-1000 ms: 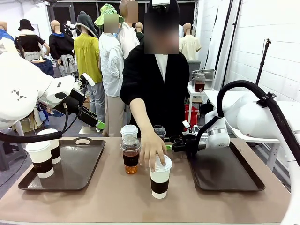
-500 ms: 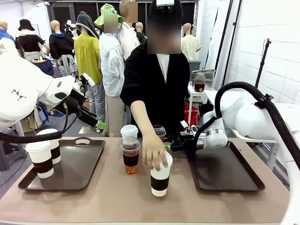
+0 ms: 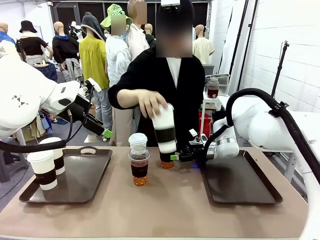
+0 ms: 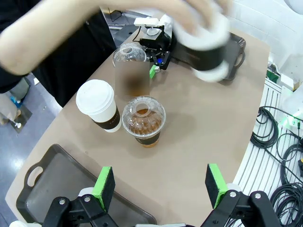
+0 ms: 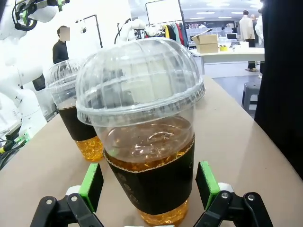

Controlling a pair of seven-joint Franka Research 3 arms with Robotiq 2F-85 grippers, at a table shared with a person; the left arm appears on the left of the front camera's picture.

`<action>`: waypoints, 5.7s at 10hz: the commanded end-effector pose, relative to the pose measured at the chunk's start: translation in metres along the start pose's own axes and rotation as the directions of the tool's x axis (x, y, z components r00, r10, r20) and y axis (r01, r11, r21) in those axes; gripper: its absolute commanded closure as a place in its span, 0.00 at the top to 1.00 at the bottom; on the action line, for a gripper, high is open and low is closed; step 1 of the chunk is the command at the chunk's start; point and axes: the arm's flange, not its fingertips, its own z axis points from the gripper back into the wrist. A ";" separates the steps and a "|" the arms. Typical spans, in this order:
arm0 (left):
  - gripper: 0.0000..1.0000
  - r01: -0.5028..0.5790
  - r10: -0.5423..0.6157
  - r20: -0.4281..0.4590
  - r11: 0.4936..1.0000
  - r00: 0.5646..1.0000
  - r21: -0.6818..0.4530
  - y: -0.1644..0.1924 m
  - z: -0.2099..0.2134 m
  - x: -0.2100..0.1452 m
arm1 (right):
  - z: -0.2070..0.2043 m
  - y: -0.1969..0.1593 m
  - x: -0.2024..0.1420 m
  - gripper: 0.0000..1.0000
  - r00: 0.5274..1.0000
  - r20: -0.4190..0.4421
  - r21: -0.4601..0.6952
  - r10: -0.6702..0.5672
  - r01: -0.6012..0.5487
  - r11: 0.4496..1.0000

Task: Distribute the coffee onto the tray.
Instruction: Pick up one iced Americano and place it on the right Handle tray.

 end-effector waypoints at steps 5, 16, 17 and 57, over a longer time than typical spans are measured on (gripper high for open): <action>1.00 -0.004 0.004 0.004 1.000 1.000 -0.007 0.001 0.000 -0.001 | -0.030 -0.014 -0.008 1.00 0.999 -0.034 0.032 -0.026 0.027 0.999; 1.00 -0.004 0.004 0.004 1.000 1.000 -0.007 0.001 0.000 -0.001 | -0.036 -0.004 0.004 0.61 0.998 -0.064 0.023 0.026 -0.024 0.999; 1.00 -0.004 0.004 0.004 1.000 1.000 -0.007 0.001 0.000 -0.001 | -0.035 -0.002 0.011 0.61 0.998 -0.060 0.025 0.027 -0.025 0.999; 1.00 -0.004 0.004 0.004 1.000 1.000 -0.007 0.001 0.000 -0.001 | 0.243 0.030 -0.009 0.61 0.998 0.043 -0.215 0.054 -0.044 0.976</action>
